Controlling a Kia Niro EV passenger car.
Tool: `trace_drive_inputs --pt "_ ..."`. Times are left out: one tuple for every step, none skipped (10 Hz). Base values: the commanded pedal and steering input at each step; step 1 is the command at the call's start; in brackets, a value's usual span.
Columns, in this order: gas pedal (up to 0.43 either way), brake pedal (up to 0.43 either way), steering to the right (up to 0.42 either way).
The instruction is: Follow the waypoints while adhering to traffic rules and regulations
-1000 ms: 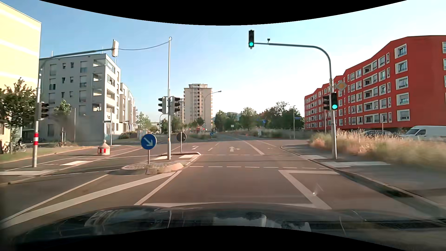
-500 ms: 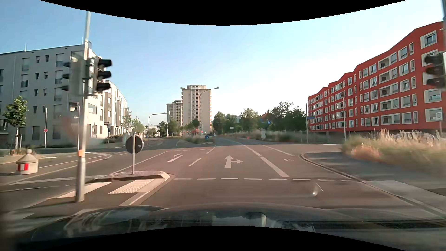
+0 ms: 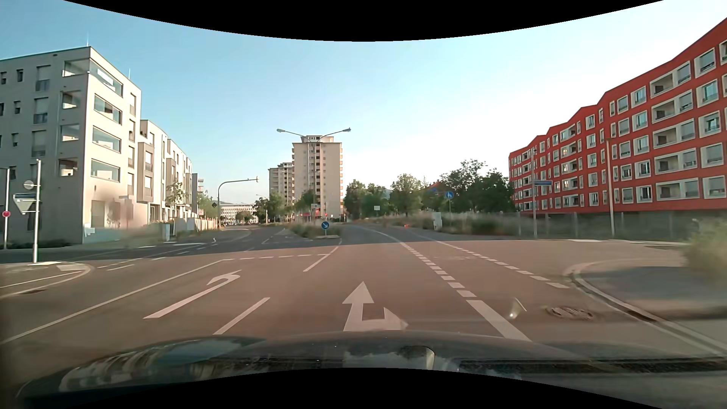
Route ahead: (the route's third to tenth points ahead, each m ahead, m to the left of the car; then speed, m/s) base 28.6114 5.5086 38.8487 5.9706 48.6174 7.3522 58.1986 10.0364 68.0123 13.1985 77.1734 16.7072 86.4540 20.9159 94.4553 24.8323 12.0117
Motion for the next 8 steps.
trace_drive_inputs --pt "0.098 0.0 -0.015" --pt "0.098 0.0 -0.021" --pt "0.098 0.0 -0.021" --pt "0.087 0.0 -0.021" --pt "0.087 0.0 -0.021" --pt "0.087 0.0 -0.018" --pt "0.087 0.0 -0.018" --pt "0.087 0.0 -0.017"
